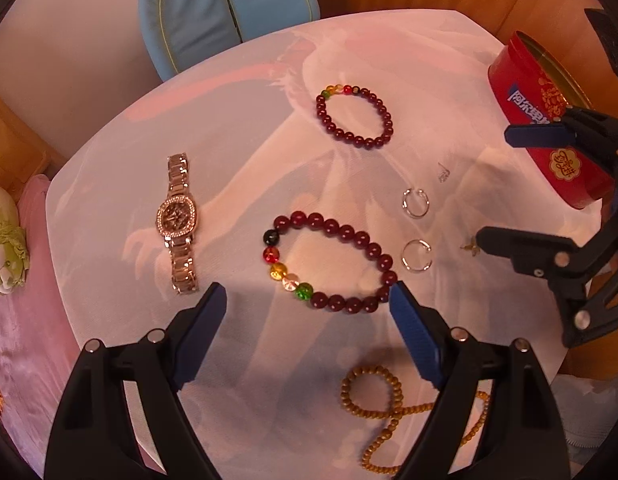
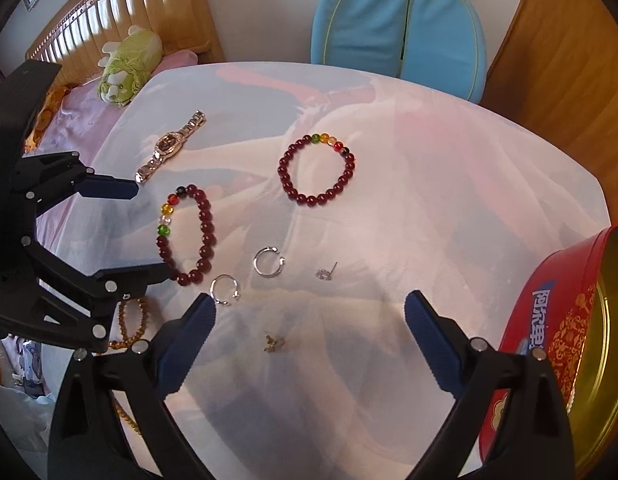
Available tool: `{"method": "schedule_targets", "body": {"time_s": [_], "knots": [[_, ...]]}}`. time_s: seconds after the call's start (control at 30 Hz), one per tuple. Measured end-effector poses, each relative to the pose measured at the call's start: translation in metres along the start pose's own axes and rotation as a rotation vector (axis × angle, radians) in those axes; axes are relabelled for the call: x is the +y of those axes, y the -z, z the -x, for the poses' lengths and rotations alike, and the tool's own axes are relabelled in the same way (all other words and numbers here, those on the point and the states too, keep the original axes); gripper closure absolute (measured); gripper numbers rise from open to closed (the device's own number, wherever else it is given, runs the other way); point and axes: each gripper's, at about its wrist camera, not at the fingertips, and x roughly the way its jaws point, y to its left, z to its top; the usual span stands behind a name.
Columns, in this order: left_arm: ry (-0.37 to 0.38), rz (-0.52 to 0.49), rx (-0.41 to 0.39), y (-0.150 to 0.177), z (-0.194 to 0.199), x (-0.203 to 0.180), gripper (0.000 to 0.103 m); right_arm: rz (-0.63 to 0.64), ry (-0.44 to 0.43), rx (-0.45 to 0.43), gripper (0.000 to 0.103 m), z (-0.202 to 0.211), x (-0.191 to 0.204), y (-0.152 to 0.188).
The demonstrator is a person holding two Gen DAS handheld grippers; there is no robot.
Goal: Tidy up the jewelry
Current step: 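Withdraw both tools from the tin back over the table, then grasp the dark red bead bracelet with the left tool while the right tool grasps a silver earring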
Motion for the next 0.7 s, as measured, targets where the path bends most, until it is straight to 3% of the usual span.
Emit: {"method": "schedule_targets", "body": {"time_s": [0.13,0.2,0.3,0.37,0.4,0.47,0.5,0.53,0.6,0.63,0.7], "knots": [[-0.009,-0.004,-0.002,-0.006,-0.007,0.002,0.021,0.006,0.020,0.002,0.008,-0.015,-0.005,0.000],[-0.012,-0.013,-0.005,-0.008,-0.010,0.002,0.021,0.007,0.025,0.011,0.027,-0.022,-0.007,-0.001],[-0.029,-0.020,-0.003,-0.007,-0.015,0.003,0.022,0.009,0.023,0.029,0.028,-0.030,-0.008,-0.003],[-0.040,-0.024,-0.006,-0.006,-0.018,0.003,0.029,0.018,0.022,0.015,0.034,-0.032,-0.006,-0.003],[-0.040,-0.032,-0.019,-0.006,-0.017,0.002,0.035,0.021,0.022,0.013,0.043,-0.033,-0.006,-0.003],[-0.037,-0.045,-0.030,-0.007,-0.015,0.000,0.044,0.014,0.015,0.010,0.047,-0.034,-0.006,-0.004],[-0.034,-0.052,-0.035,-0.009,-0.014,-0.002,0.054,0.011,0.015,0.008,0.052,-0.034,-0.006,-0.004],[-0.033,-0.058,-0.042,-0.010,-0.013,-0.003,0.071,0.010,0.015,0.003,0.057,-0.033,-0.006,-0.004],[-0.027,-0.054,-0.039,-0.012,-0.012,-0.004,0.092,0.010,0.011,-0.001,0.087,-0.032,-0.004,-0.004],[-0.023,-0.049,-0.034,-0.013,-0.012,-0.004,0.092,0.010,0.009,0.001,0.092,-0.031,-0.004,-0.003],[-0.019,-0.041,-0.033,-0.013,-0.011,-0.005,0.094,0.003,0.005,0.000,0.092,-0.030,-0.006,-0.003]]}}
